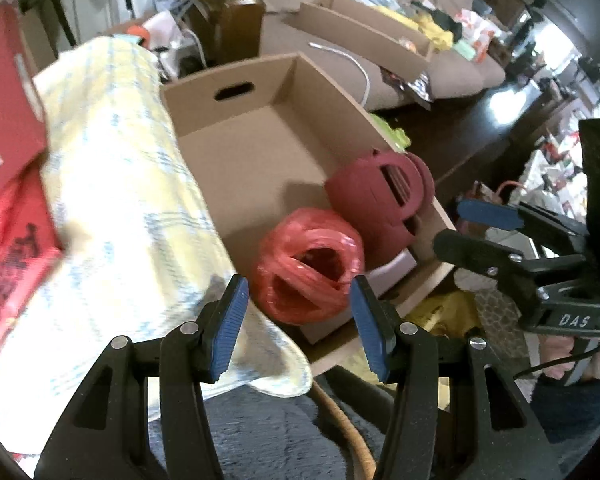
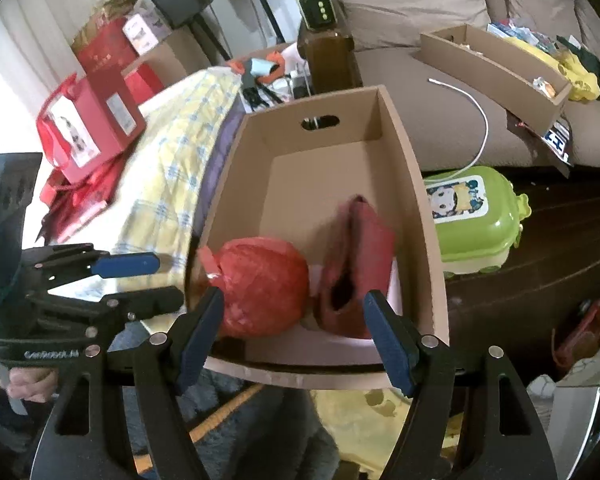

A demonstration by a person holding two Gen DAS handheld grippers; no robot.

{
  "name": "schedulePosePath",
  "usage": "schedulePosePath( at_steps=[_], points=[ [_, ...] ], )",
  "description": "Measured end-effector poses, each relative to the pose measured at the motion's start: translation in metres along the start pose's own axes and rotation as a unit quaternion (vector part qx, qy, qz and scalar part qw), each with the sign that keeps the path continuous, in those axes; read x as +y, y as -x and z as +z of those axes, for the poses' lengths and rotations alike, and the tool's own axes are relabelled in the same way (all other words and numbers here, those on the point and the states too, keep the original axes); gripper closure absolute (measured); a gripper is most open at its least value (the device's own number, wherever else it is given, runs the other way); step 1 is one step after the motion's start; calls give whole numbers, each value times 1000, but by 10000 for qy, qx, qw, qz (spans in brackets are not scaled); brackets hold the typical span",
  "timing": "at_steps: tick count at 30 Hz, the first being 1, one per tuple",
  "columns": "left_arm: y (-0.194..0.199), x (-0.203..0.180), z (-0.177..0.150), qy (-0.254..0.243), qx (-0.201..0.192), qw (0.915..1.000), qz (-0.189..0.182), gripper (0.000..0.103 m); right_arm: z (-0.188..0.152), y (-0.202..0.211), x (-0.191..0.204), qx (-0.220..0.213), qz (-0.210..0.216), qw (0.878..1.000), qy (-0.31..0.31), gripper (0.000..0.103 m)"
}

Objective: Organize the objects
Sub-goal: 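Withdraw both grippers from the cardboard box and turn toward the plaid table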

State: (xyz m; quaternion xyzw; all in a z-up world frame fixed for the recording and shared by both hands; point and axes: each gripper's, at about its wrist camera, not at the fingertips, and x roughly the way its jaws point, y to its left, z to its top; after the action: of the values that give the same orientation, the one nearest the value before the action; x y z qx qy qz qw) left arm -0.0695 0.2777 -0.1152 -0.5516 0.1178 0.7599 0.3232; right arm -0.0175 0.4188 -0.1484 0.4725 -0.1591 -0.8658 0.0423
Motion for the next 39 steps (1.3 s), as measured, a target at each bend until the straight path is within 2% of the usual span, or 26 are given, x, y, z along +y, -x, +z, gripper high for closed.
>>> schedulePosePath(
  at_steps=[8, 23, 32, 39],
  points=[
    [23, 15, -1, 119, -277, 9993, 223, 53, 5, 7, 4, -102, -9, 9999, -133, 29],
    [59, 47, -3, 521, -567, 9964, 358, 53, 13, 26, 16, -313, 36, 9988, -374, 28],
    [90, 63, -9, 659, -957, 9910, 671, 53, 18, 44, 36, -509, 58, 9985, -169, 28],
    [122, 70, -16, 738, -1373, 9834, 927, 53, 22, 64, 58, -770, 11, 9970, 56, 27]
  ],
)
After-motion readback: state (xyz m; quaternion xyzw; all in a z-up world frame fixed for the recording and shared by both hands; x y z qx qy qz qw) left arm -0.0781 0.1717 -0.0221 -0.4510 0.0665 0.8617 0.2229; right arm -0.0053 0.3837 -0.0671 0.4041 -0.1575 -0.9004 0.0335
